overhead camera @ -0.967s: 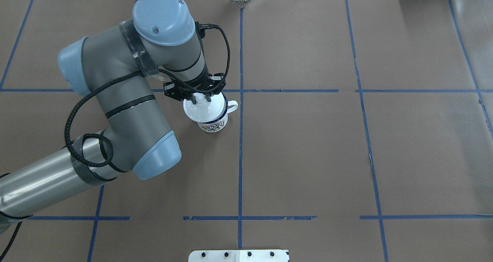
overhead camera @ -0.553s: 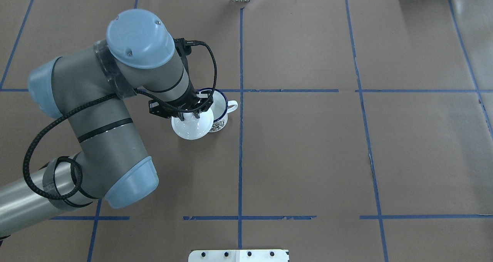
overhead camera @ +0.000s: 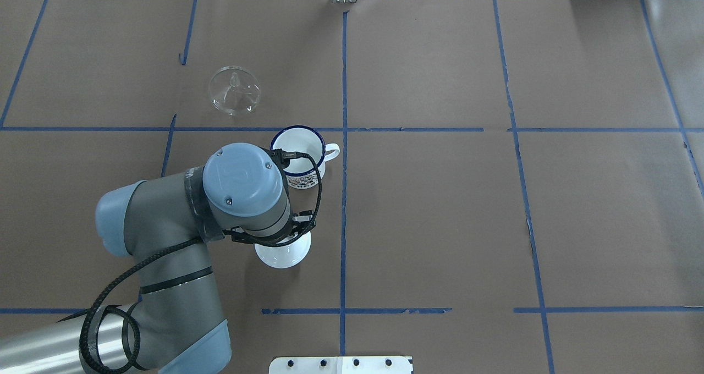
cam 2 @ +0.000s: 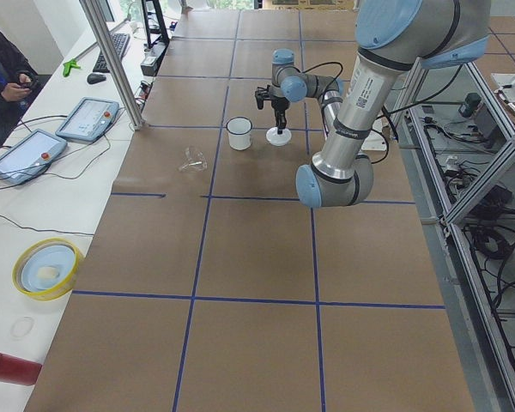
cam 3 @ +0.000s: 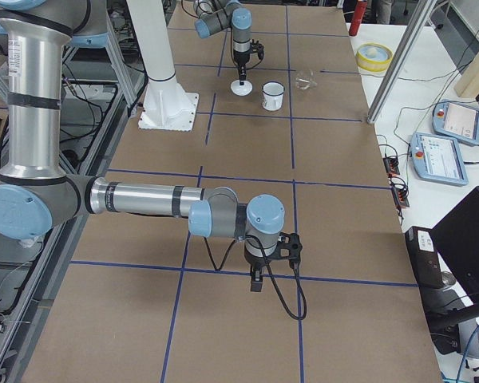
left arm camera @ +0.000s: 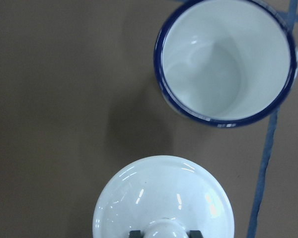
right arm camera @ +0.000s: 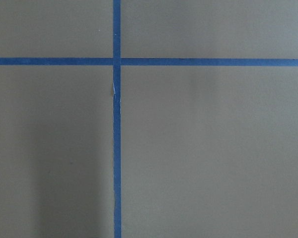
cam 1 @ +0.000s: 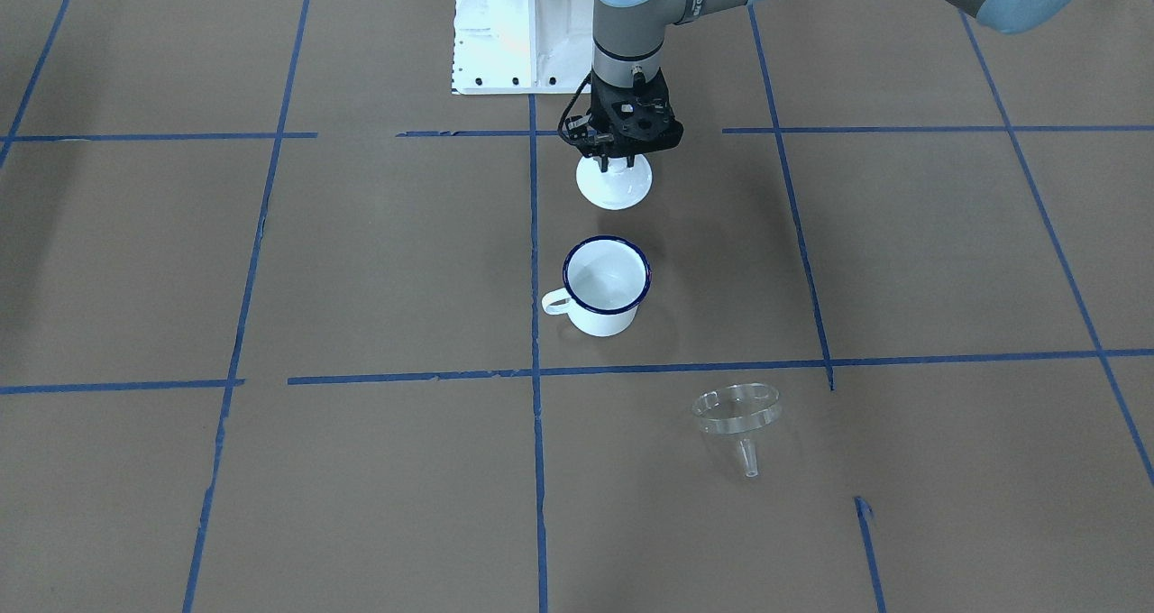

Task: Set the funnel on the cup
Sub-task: 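Lift the lid off the mug and carry it toward the robot, then set the lid down on the table and open the left gripper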

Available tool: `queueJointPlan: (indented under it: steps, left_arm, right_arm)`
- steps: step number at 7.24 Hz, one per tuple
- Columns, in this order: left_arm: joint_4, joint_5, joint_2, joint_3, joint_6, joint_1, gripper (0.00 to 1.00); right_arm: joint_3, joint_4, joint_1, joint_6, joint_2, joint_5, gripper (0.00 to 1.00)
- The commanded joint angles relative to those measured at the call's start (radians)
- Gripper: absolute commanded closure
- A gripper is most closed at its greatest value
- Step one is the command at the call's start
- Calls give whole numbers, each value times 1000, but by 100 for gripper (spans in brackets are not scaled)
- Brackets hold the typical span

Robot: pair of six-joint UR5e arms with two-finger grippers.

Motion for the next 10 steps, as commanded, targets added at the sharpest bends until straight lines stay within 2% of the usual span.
queueJointPlan:
  steps: [1, 5, 6, 8, 10]
  left_arm:
    - [-90, 21, 40, 37, -25, 27, 100]
    - [-109, 21, 49, 51, -21, 29, 100]
    - [-110, 21, 49, 56, -18, 29, 83]
    - [-115, 24, 49, 53, -18, 29, 2]
    - [-110, 24, 47, -2, -15, -15, 0]
  right_arm:
    - [0, 0, 0, 0, 0, 0, 0]
    - [0, 0, 0, 0, 0, 0, 0]
    - [0, 0, 0, 0, 0, 0, 0]
    - [0, 0, 0, 0, 0, 0, 0]
    - [0, 0, 0, 0, 0, 0, 0]
